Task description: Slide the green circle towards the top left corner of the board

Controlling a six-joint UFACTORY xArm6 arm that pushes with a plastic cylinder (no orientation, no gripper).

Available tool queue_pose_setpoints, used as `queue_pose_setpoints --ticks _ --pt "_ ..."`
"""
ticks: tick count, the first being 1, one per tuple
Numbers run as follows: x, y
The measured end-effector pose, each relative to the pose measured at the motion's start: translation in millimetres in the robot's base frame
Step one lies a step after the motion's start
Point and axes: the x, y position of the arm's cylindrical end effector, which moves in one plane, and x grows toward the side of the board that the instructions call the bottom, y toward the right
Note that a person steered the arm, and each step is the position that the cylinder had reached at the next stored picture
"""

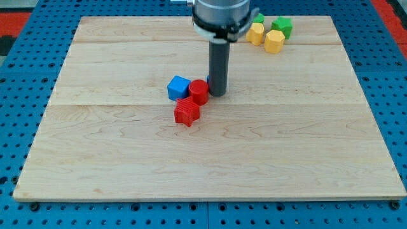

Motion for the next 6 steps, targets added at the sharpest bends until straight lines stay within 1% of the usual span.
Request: queue_pose_setpoints --ticks 1,2,3,4,5,6 --pt "11.6 7.0" --pt "-22.7 -3.2" --pt "-59.5 6.7" --pt "-41.1 48.9" --pt "-42.1 169.1" --pt "-96.8 243.2"
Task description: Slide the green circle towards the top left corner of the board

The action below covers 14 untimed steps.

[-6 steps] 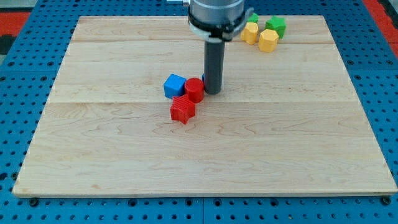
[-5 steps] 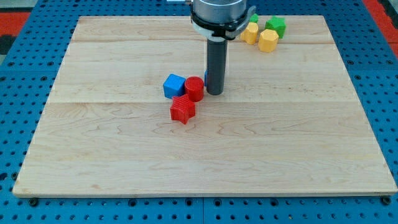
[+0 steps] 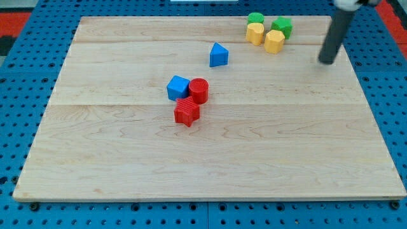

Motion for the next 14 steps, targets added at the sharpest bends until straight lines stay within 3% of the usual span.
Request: queue_pose_setpoints --ticks 1,2,4,5,7,9,10,13,14 --pt "-72.1 -17.0" --pt "-98.2 -45.4" --pt "-105.0 -198.4" --pt "-106.4 -227.1" --pt "-109.2 -227.1" --pt "-99.3 -337.4" --pt "-85.7 -307.4" --pt "-42.3 -311.5" --pt "-39.6 -368.9"
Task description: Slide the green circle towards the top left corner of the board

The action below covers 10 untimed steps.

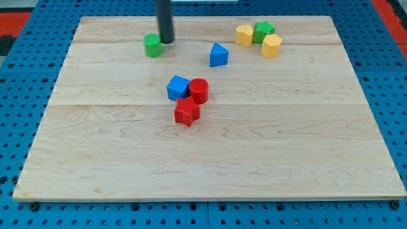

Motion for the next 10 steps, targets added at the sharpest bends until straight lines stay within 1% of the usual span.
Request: queue_pose_setpoints --ticks 1,2,3,4,5,6,7,8,9,10 --pt "10.5 -17.9" --pt "31.3 -34.8" --pt "12.3 -105.2" --pt "13.8 -126.7" --pt "20.1 -101.0" --pt "19.2 -22.7" --pt "59.3 -18.2" --pt "100.2 -40.9" --pt "93.0 -89.1" --pt "60.4 -67.1"
